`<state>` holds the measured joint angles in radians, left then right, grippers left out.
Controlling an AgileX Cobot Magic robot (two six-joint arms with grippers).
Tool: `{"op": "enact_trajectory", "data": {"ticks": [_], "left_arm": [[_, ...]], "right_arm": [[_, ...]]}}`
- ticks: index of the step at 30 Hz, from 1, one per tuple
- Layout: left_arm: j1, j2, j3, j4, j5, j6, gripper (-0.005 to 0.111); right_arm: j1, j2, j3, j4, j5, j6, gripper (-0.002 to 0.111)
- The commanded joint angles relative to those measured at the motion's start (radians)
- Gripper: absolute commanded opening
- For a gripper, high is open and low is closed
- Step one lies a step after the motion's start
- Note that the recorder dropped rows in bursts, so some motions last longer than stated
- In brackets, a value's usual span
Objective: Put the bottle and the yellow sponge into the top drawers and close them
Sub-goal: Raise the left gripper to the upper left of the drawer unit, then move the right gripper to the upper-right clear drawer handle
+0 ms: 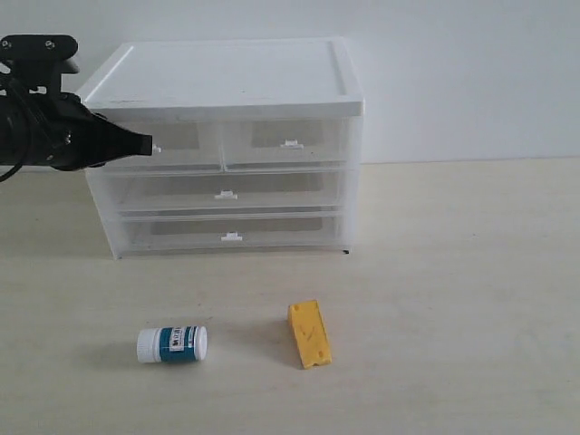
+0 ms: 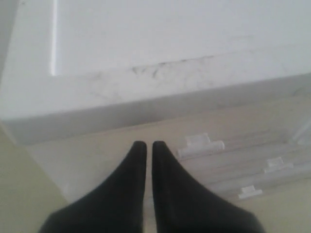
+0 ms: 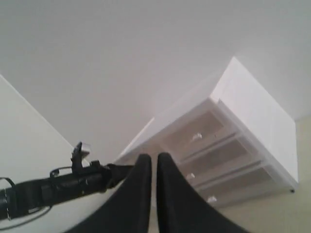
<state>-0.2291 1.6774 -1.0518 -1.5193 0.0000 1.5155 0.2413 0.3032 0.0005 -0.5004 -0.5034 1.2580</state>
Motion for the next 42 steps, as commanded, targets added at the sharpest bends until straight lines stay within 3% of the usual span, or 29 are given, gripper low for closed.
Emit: {"op": "enact_trajectory", "data": {"ticks": [1, 15, 23, 29, 31, 38, 42], "left_arm": [[-0.002, 0.025, -0.014, -0.002, 0.000, 0.007, 0.004], [-0.002, 0.032, -0.042, -0.002, 0.000, 0.007, 0.004], [-0.002, 0.026, -0.022, -0.002, 0.105, -0.027, 0.004], [0.000, -0.021, 0.042, 0.044, 0.066, -0.031, 0.004], [0.000, -0.041, 0.057, 0.044, 0.055, -0.031, 0.009], [0.000, -0.059, 0.062, 0.044, 0.124, -0.058, 0.059], [0.000, -0.059, 0.058, 0.044, 0.140, -0.058, 0.059]], "right_arm": [[-0.001, 0.167, -0.036, -0.098, -0.069, 0.022, 0.000], [-0.001, 0.636, -0.207, -0.237, -0.221, 0.017, 0.000], [-0.001, 0.676, -0.212, -0.176, -0.226, -0.073, 0.000], [-0.001, 0.676, -0.212, -0.129, -0.226, -0.119, 0.000], [-0.001, 0.676, -0.212, -0.118, -0.226, -0.129, 0.000], [-0.001, 0.676, -0.212, -0.115, -0.226, -0.143, 0.000], [-0.001, 0.676, -0.212, -0.115, -0.226, -0.150, 0.000]]}}
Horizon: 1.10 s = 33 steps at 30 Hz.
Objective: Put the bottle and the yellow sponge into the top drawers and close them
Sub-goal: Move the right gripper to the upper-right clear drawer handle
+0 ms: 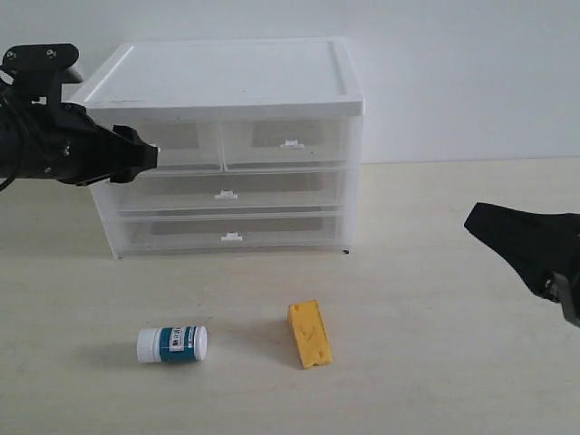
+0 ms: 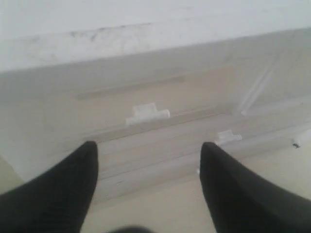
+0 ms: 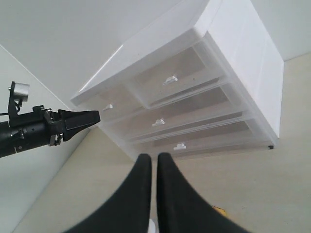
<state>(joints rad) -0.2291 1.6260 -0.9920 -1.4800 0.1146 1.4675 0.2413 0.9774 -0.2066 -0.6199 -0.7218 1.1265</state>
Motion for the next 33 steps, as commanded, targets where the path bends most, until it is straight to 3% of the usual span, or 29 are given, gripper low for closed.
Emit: {"op": "enact_trajectory", "data": {"ticks": [1, 8, 25, 31, 33], "left_arm": [[0.000, -0.007, -0.003, 0.003, 0.037, -0.010, 0.059], [0.000, 0.019, -0.048, -0.048, 0.047, -0.010, 0.059], [0.000, 0.142, -0.144, -0.048, 0.013, -0.002, 0.059], [0.000, 0.142, -0.146, -0.048, 0.013, -0.002, 0.059], [0.000, 0.142, -0.146, -0.048, 0.013, -0.002, 0.059]], "right_arm": [[-0.001, 0.002, -0.010, 0.004, -0.007, -0.028, 0.000], [-0.001, 0.002, -0.067, -0.017, 0.076, -0.026, 0.000], [-0.001, 0.048, -0.074, -0.085, 0.056, -0.012, 0.001], [-0.001, 0.427, -0.216, -0.081, -0.142, 0.125, 0.041], [0.001, 0.559, -0.327, -0.142, -0.209, 0.253, 0.041]]}}
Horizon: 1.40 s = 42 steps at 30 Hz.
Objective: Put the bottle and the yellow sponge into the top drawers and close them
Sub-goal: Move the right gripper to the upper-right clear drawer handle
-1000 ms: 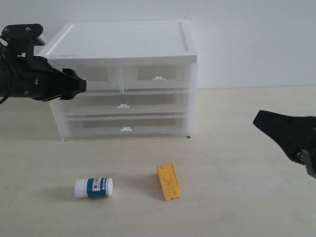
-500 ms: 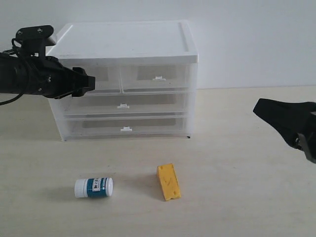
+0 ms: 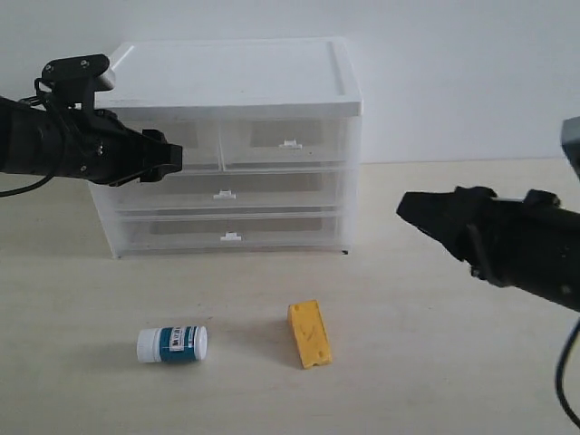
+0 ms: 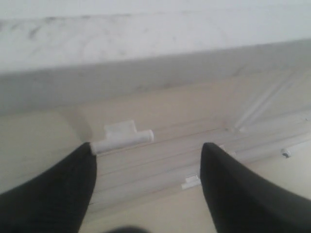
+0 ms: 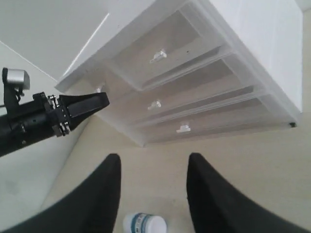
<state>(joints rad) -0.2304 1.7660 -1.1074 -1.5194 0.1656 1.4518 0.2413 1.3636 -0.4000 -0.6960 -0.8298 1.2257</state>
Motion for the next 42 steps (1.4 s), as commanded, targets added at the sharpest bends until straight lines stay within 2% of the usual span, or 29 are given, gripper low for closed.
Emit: {"op": "enact_trajectory", "data": {"ticks": [1, 3, 7, 18, 24, 42], "left_arm": [[0.001, 0.002, -0.031, -0.008, -0.038, 0.014, 0.059], [0.001, 0.002, -0.031, -0.008, -0.038, 0.014, 0.059], [0.001, 0.002, -0.031, -0.008, -0.038, 0.040, 0.059], [0.001, 0.002, -0.031, -0.008, -0.041, 0.040, 0.059], [0.001, 0.002, -0.031, -0.008, -0.065, 0.047, 0.059], [0.001, 0.002, -0.031, -0.004, -0.064, 0.058, 0.059]], "right_arm": [[0.001, 0.235, -0.193, -0.107, -0.127, 0.223, 0.041], [0.001, 0.370, -0.327, -0.163, -0.186, 0.352, 0.041], [0.003, 0.491, -0.446, -0.199, -0.278, 0.472, 0.041], [0.048, 0.655, -0.669, -0.210, -0.283, 0.539, 0.041], [0.048, 0.680, -0.730, -0.245, -0.206, 0.578, 0.041], [0.050, 0.748, -0.801, -0.187, -0.190, 0.546, 0.041]]}}
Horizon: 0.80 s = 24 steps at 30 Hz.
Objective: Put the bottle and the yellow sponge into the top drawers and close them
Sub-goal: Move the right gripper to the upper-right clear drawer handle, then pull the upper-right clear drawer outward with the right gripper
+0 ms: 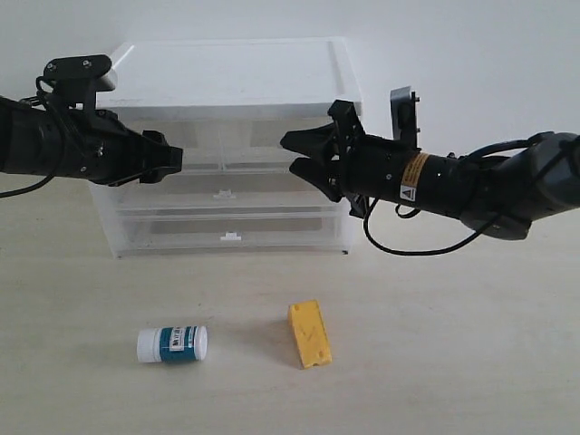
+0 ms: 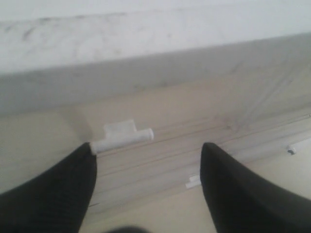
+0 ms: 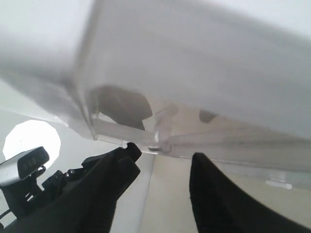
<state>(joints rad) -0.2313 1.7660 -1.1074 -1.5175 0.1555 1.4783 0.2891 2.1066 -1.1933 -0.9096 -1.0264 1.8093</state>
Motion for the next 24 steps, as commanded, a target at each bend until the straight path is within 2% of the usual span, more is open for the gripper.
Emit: {"op": "enact_trajectory", "data": {"ticks": [1, 4, 8, 18, 19, 22, 24], "left_arm": [[0.002, 0.002, -0.031, -0.006, -0.057, 0.031, 0.059], [0.002, 0.002, -0.031, -0.006, -0.057, 0.031, 0.059], [0.002, 0.002, -0.031, -0.006, -0.062, 0.031, 0.059], [0.002, 0.002, -0.031, -0.006, -0.062, 0.033, 0.059], [0.002, 0.002, -0.031, -0.006, -0.062, 0.033, 0.059], [0.002, 0.002, -0.031, -0.006, -0.062, 0.033, 0.059], [0.002, 0.002, -0.031, -0.006, -0.062, 0.033, 0.059]], "right_arm": [[0.002, 0.005, -0.008, 0.032, 0.007, -0.039, 0.041], [0.002, 0.011, -0.019, 0.035, 0.014, -0.041, 0.038], [0.002, 0.023, -0.055, 0.014, 0.014, -0.041, 0.027], [0.002, 0.023, -0.077, 0.013, 0.031, -0.037, 0.025], [0.002, 0.023, -0.077, 0.013, 0.031, -0.039, 0.021], [0.002, 0.023, -0.077, 0.006, 0.033, -0.039, 0.002], [0.002, 0.023, -0.077, 0.002, 0.026, -0.043, 0.000]]}}
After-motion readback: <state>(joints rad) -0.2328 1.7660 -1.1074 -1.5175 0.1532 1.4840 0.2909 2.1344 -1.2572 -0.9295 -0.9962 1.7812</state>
